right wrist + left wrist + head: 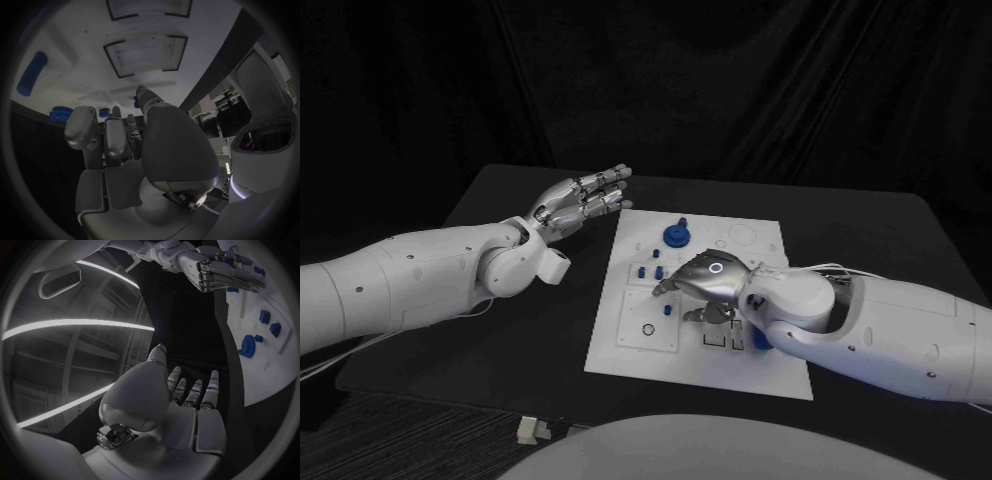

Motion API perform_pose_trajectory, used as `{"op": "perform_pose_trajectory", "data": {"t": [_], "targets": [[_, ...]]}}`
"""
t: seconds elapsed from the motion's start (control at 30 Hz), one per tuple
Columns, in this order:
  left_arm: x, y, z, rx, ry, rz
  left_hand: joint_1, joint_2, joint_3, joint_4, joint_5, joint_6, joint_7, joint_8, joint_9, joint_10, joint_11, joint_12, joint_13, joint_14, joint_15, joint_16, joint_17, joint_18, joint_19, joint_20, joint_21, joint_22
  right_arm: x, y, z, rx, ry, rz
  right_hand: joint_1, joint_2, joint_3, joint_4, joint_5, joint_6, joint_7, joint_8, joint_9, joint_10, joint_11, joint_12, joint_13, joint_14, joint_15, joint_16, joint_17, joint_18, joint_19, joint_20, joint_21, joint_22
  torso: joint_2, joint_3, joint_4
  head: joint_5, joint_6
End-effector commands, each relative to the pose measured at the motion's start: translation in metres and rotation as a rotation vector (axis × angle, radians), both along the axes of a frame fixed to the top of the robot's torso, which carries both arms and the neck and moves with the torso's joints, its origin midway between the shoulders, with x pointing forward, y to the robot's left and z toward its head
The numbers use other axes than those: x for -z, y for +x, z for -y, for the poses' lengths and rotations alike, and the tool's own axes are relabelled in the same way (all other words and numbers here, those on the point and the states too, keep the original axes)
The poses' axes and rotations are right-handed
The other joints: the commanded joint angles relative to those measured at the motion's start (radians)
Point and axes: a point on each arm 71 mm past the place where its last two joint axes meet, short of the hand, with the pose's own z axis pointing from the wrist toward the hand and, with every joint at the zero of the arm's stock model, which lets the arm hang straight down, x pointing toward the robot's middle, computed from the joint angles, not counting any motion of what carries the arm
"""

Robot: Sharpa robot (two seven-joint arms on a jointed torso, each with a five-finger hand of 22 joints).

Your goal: Assemble the parts on the task board

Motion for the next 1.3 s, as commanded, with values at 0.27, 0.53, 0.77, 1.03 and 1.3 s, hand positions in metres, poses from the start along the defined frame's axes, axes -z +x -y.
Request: {"op": "perform_pose_trajectory", "data": {"t": [0.27,0.53,0.77,1.03,1.3], "targets": [[-0.003,-0.001,0.0,0.005,-0.04,0.029,0.01,0.0,0.0,-0.007,0.007,0.005,0.006,0.005,0.001,-0.001,0.008,0.0,-0.001,0.002,0.007,0.007,0.002,-0.019,0.01,0.002,0.006,0.004,-0.065,0.037,0.056,0.241,0.16,-0.038,-0.182,-0.063,-0.075,0.077,-0.025,0.124,0.043,0.049,0.002,-0.015,0.019,0.027,-0.03,0.044,0.01,0.028,0.054,-0.004,0.038,0.004,0.05,0.153,-0.001,-0.0001,-0.0006,-0.004,0.0],[-0.003,-0.001,0.003,0.011,-0.045,0.029,0.01,0.002,0.002,-0.008,0.011,0.008,0.006,0.006,0.001,-0.001,0.009,0.001,-0.001,0.003,0.008,0.009,0.002,-0.021,0.018,0.002,0.01,0.015,-0.065,0.051,0.094,0.383,0.097,-0.109,-0.318,-0.107,-0.117,0.078,-0.048,0.112,0.023,0.028,-0.014,-0.057,0.031,-0.014,-0.042,0.039,0.017,0.005,0.006,0.0,0.04,0.01,0.028,0.146,-0.001,-0.0006,0.0006,-0.011,0.0],[-0.003,-0.001,0.005,0.016,-0.046,0.029,0.01,0.007,0.005,-0.009,0.026,0.009,0.006,0.006,0.001,-0.002,0.009,0.002,-0.001,0.003,0.01,0.01,0.002,-0.026,0.031,0.002,0.015,0.024,-0.048,0.053,0.11,0.427,0.045,-0.134,-0.26,-0.103,-0.11,0.077,-0.049,0.11,0.011,0.019,-0.023,-0.051,0.03,-0.025,-0.039,0.037,0.017,-0.005,-0.01,0.002,0.041,0.011,0.02,0.143,-0.003,-0.0022,-0.0007,-0.012,0.0],[-0.003,0.0,0.006,0.019,-0.047,0.028,0.011,0.007,0.006,-0.01,0.03,0.01,0.006,0.006,0.001,-0.002,0.009,0.002,-0.001,0.003,0.01,0.011,0.002,-0.027,0.035,0.002,0.017,0.025,-0.03,0.05,0.111,0.412,0.042,-0.158,-0.1,-0.035,-0.042,0.072,0.031,0.133,0.022,0.015,-0.035,0.012,0.013,-0.011,-0.036,0.042,0.004,-0.008,-0.014,0.003,0.045,0.001,0.014,0.142,0.001,0.0002,-0.0001,-0.016,0.0],[-0.003,0.0,0.006,0.018,-0.046,0.027,0.011,0.008,0.006,-0.01,0.034,0.011,0.007,0.006,0.001,-0.002,0.009,0.003,-0.001,0.004,0.01,0.012,0.002,-0.028,0.037,0.002,0.018,0.026,-0.015,0.047,0.106,0.384,0.042,-0.186,-0.034,0.004,-0.009,0.058,0.059,0.153,0.037,0.017,-0.042,0.074,0.003,0.013,-0.033,0.043,-0.003,-0.011,-0.019,0.003,0.046,-0.006,0.007,0.141,0.001,0.0002,0.0005,-0.019,0.0]]}}
